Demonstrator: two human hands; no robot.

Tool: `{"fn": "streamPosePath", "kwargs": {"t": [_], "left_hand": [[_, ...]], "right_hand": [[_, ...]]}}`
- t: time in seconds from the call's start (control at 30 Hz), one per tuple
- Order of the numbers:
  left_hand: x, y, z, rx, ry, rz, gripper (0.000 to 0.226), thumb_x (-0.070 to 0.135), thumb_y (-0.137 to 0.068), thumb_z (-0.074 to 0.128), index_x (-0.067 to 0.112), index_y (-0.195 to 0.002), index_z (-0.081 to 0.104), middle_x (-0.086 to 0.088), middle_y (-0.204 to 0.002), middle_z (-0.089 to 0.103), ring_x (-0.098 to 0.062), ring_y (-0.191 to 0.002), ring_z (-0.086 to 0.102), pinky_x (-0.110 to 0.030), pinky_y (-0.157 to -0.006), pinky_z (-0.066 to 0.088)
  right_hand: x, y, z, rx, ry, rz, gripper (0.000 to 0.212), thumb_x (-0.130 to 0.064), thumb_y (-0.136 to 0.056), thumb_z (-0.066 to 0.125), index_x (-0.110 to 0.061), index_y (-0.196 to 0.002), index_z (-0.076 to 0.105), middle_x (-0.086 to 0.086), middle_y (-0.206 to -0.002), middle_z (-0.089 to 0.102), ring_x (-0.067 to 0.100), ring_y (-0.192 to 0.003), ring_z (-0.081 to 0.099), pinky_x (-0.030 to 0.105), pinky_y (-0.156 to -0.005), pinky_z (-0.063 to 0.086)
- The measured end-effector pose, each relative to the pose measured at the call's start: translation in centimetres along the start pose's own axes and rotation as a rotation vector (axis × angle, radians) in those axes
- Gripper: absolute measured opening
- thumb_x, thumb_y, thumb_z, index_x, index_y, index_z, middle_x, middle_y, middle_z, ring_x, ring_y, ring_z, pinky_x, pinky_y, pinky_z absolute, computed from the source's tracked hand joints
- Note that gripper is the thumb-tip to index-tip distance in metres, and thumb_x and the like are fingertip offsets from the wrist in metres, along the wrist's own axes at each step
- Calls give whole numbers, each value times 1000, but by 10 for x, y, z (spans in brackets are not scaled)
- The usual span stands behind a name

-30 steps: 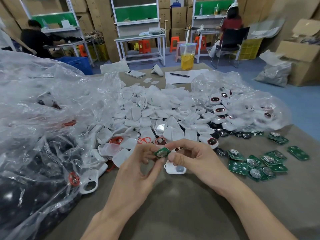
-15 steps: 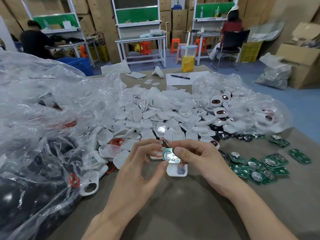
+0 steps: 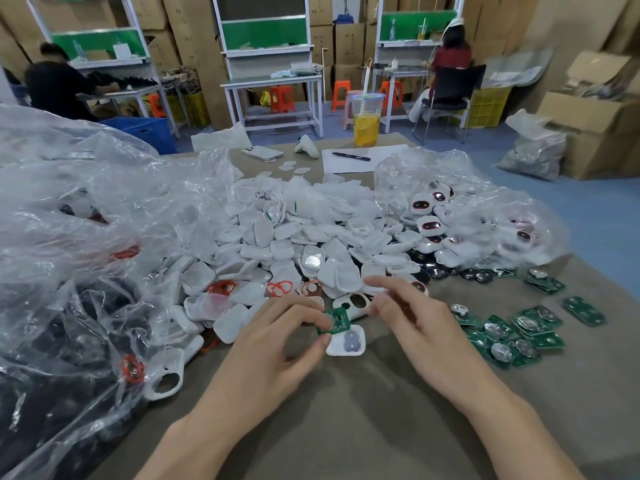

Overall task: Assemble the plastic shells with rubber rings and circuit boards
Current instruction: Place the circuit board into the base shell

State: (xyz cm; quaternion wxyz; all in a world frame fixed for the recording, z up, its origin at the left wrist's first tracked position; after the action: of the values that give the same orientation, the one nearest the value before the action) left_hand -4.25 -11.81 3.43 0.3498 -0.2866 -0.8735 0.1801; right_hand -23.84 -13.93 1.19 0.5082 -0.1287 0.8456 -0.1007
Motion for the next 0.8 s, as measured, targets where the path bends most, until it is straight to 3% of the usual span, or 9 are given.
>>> {"fn": "streamPosePath", "kwargs": {"t": [0.13, 0.23, 0.4, 0.8], "left_hand": [[-1, -1, 8, -64, -58, 24, 8, 34, -93, 65, 34, -102, 66, 26, -115, 59, 2, -117, 54, -22, -98, 41], [1, -5, 10, -82, -111, 50, 12, 38, -93, 62, 32, -101, 68, 24, -113, 62, 2, -114, 55, -24, -96, 42], [3, -7, 16, -138, -106, 65, 14, 38, -93, 61, 32, -103, 68, 24, -113, 62, 3, -111, 53, -26, -93, 45], [0, -4, 21, -176, -60, 27, 14, 40, -94, 64, 33, -105, 71, 25, -113, 61, 0, -112, 52, -20, -94, 42]], "right_hand": [[2, 0, 4, -37, 44, -2, 31, -43, -103, 35, -53, -130, 47, -24, -101, 68, 0, -102, 63, 26, -89, 47], [3, 2, 8, -125, 67, 0, 31, -51, -97, 50, -53, -128, 50, -24, -107, 67, 1, -103, 64, 20, -87, 47], [8, 4, 15, -272, 183, -14, 61, -51, -77, 78, -60, -128, 46, -33, -117, 55, -6, -114, 51, 3, -91, 34], [4, 5, 19, -272, 254, -59, 60, -40, -83, 76, -62, -128, 43, -41, -122, 50, -7, -118, 47, 2, -94, 32]]}}
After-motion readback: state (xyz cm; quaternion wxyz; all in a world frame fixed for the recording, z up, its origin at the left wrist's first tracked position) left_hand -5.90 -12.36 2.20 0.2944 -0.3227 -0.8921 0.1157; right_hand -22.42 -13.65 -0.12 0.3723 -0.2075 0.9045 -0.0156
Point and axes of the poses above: each hand's wrist, its own y-axis away from the middle knuckle, its own z-axis out of the palm, x = y × z, the point moved 8 cm from there along -y, towards the middle knuckle
